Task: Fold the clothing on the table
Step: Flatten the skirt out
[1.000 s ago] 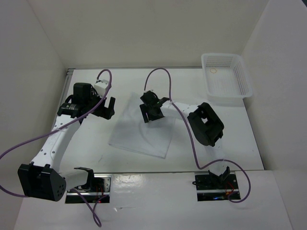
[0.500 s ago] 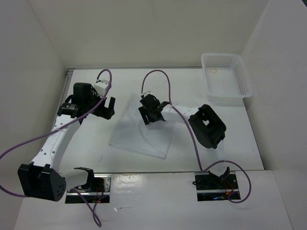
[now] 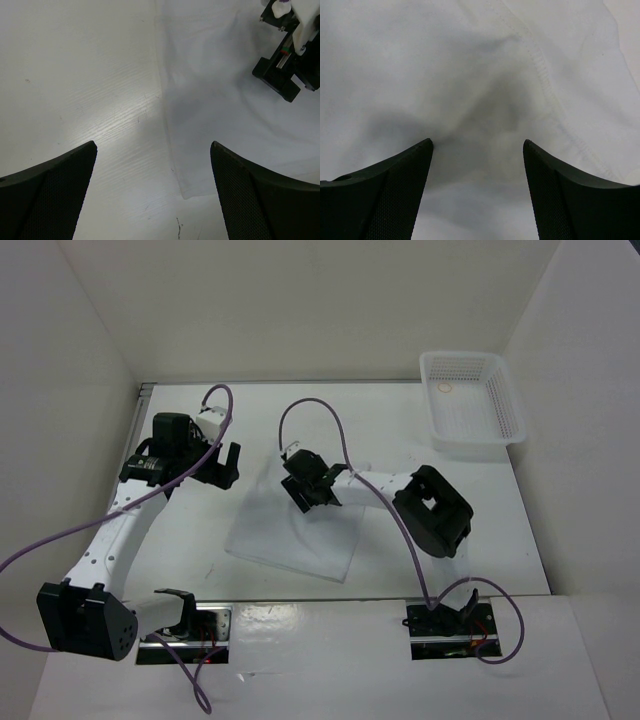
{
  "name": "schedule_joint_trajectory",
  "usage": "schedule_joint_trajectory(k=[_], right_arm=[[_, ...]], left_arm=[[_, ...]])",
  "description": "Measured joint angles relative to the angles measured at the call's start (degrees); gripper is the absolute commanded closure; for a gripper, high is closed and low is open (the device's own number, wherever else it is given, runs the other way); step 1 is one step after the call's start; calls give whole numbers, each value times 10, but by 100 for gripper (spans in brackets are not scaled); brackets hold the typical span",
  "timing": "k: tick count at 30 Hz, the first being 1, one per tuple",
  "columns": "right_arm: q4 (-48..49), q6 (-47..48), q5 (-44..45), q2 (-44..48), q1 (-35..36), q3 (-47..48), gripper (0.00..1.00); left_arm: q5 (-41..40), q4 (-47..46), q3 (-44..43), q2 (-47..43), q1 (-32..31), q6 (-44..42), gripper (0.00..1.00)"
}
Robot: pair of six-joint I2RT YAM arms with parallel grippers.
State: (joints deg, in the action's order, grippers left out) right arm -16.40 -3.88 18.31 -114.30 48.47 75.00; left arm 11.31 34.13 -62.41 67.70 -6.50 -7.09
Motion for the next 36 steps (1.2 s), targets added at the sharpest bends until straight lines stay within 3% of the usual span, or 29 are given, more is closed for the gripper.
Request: schedule_joint_trajectory(k=[8,12,21,25,28,30,32,36], right_arm=[[-6,25,0,16,11,-14,22],[-66,35,-21,41,13,-15,20],[-128,44,-94,224,-28,7,19],[-127,44,-137,254,-136,7,27],[-129,40,-153,253,-210,-17,36],[-134,38,-161,253,-228,-37,42],[-140,39,-171,253,-233,-50,49],[-144,39,-200,254,-249,-55,51]], left_arm=[[5,0,0,-4,0,0,0],[6,0,0,-9,0,0,0],[11,-1,-1,7,-10,-2,0],[-2,0,-24,91,-64,-3,2],[-2,1,-59,176,-92,-6,11],[2,7,-92,225,-96,-9,24],[9,7,-126,264,-93,-15,26],[20,-1,-184,325,-82,-19,30]])
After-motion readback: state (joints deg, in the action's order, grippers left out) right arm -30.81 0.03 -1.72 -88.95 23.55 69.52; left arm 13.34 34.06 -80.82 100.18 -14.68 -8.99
